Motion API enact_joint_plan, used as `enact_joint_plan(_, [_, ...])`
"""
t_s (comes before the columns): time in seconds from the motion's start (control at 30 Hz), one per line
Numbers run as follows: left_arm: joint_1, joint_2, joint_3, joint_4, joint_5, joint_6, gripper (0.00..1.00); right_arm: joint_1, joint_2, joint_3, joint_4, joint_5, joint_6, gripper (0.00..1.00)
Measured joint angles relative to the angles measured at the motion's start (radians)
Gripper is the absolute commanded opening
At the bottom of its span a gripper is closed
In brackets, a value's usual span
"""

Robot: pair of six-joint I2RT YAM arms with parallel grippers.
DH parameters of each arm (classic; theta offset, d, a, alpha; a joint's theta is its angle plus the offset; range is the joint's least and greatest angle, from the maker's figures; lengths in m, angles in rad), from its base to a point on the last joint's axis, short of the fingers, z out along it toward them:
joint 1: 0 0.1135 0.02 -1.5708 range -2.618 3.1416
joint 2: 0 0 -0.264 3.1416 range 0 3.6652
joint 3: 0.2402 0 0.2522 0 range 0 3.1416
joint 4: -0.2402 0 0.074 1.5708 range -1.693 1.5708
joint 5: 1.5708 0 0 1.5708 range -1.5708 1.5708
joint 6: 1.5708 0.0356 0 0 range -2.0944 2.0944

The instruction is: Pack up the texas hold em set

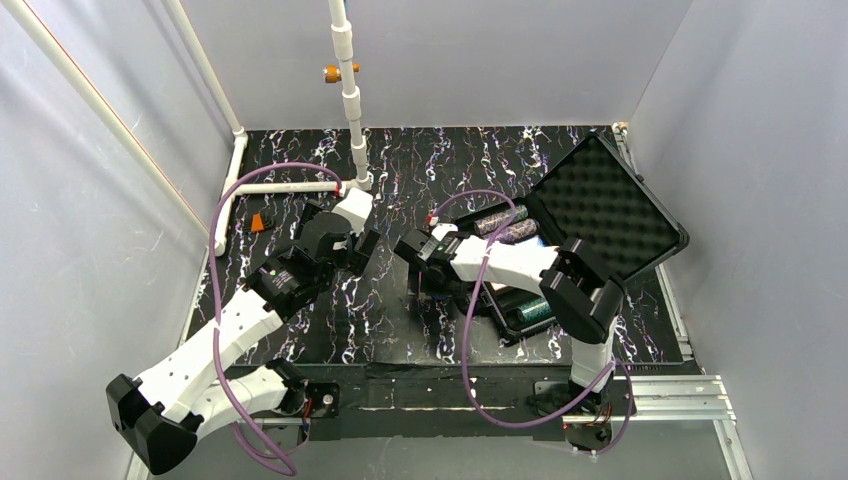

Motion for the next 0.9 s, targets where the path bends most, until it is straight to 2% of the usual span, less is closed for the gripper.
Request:
enact_joint_plan(0.17, [0.0, 0.0, 0.0, 0.0, 0.0, 0.0, 0.93, 0.004, 0.012, -0.001, 0.0, 0.012, 0.007, 0.84])
enact_joint_plan(0.47, [0.0, 0.0, 0.0, 0.0, 0.003, 0.0, 0.93, 0.001, 0.028, -0.007, -0.008, 0.018, 0.006, 0.73])
enact_joint_plan(0.9, [0.0, -0.001, -0.001, 0.0, 0.016, 0.0, 0.93, -0.003, 0.039, 0.005, -0.022, 0.017, -0.025, 0.7])
